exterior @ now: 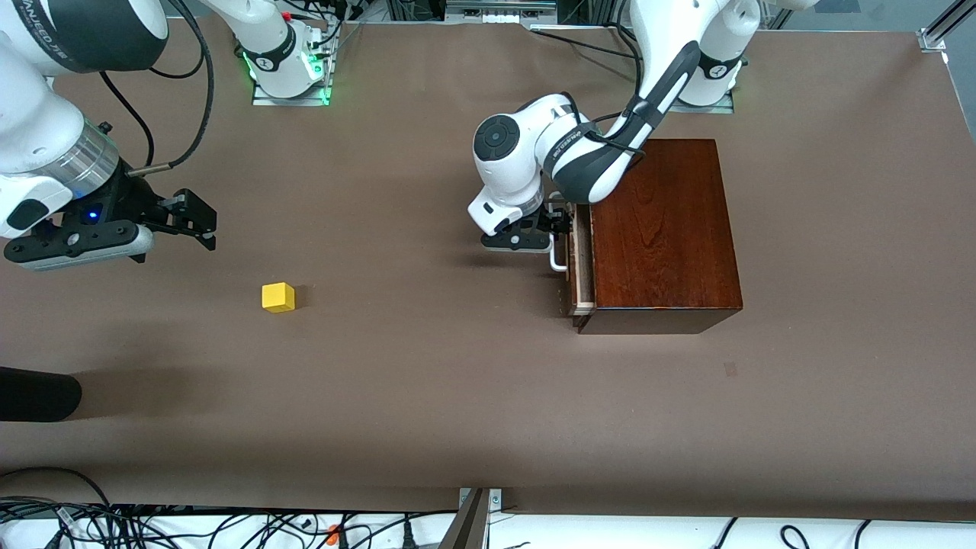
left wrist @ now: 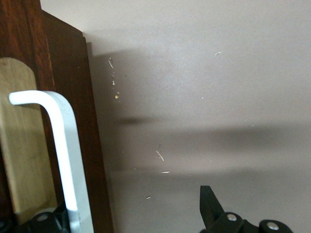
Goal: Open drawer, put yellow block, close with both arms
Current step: 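Pull the drawer open with the left gripper while the right gripper approaches the cube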
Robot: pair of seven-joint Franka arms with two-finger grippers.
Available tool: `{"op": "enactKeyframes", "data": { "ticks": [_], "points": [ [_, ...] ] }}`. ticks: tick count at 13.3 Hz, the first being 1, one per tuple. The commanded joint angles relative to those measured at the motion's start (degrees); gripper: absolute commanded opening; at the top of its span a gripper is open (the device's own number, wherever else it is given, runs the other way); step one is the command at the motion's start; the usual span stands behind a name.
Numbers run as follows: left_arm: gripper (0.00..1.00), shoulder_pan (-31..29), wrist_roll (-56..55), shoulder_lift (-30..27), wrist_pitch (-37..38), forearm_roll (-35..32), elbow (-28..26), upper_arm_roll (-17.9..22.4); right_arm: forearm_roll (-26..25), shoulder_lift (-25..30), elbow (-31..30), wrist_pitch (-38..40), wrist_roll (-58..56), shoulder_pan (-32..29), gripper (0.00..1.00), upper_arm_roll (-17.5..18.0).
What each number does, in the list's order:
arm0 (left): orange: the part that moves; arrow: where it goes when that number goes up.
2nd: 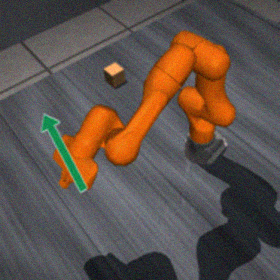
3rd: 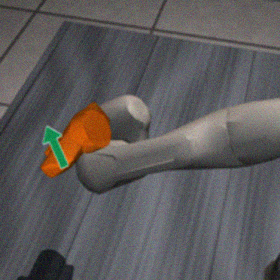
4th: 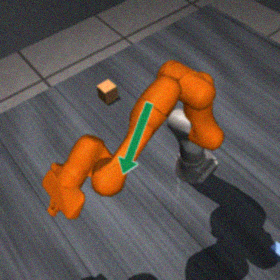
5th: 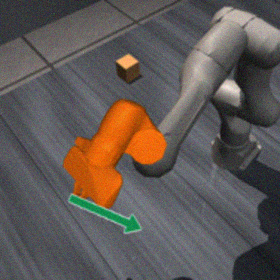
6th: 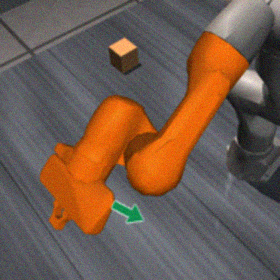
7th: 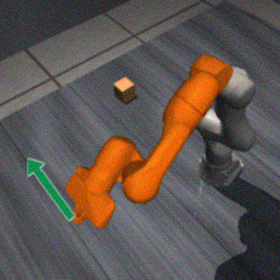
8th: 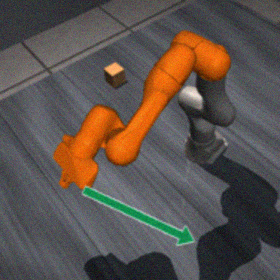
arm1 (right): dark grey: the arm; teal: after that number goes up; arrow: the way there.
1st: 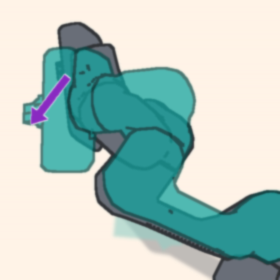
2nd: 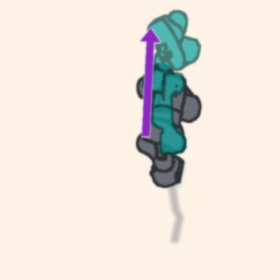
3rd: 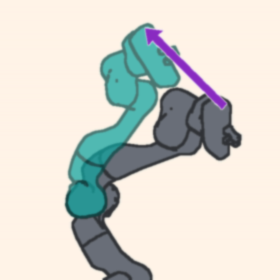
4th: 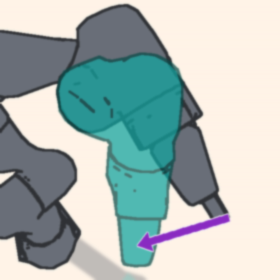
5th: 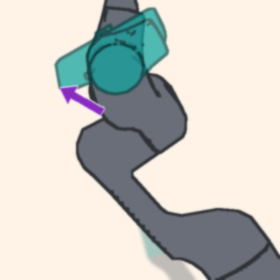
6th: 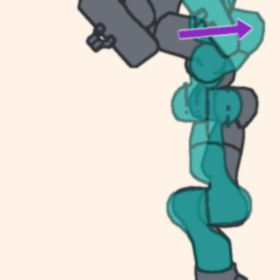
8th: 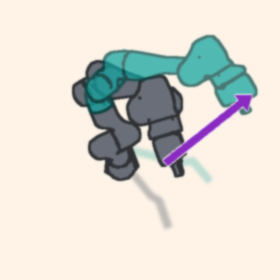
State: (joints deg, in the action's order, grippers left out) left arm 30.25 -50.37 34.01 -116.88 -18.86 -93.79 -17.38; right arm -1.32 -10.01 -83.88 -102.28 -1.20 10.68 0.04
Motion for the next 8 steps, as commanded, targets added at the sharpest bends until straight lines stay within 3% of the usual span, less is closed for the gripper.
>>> {"op": "enactKeyframes", "data": {
  "ticks": [1,8],
  "points": [
    [1.0,1.5,-2.1,4.9,-10.7,5.5,2.4,-0.5,0.7,-0.4,1.0,0.2,0.1,0.0,1.0,0.0],
    [1.0,7.3,-3.0,10.1,-13.3,4.9,8.8,1.1,0.6,-0.4,0.9,0.8,-0.3,-0.2,1.0,0.0]
  ]
}}
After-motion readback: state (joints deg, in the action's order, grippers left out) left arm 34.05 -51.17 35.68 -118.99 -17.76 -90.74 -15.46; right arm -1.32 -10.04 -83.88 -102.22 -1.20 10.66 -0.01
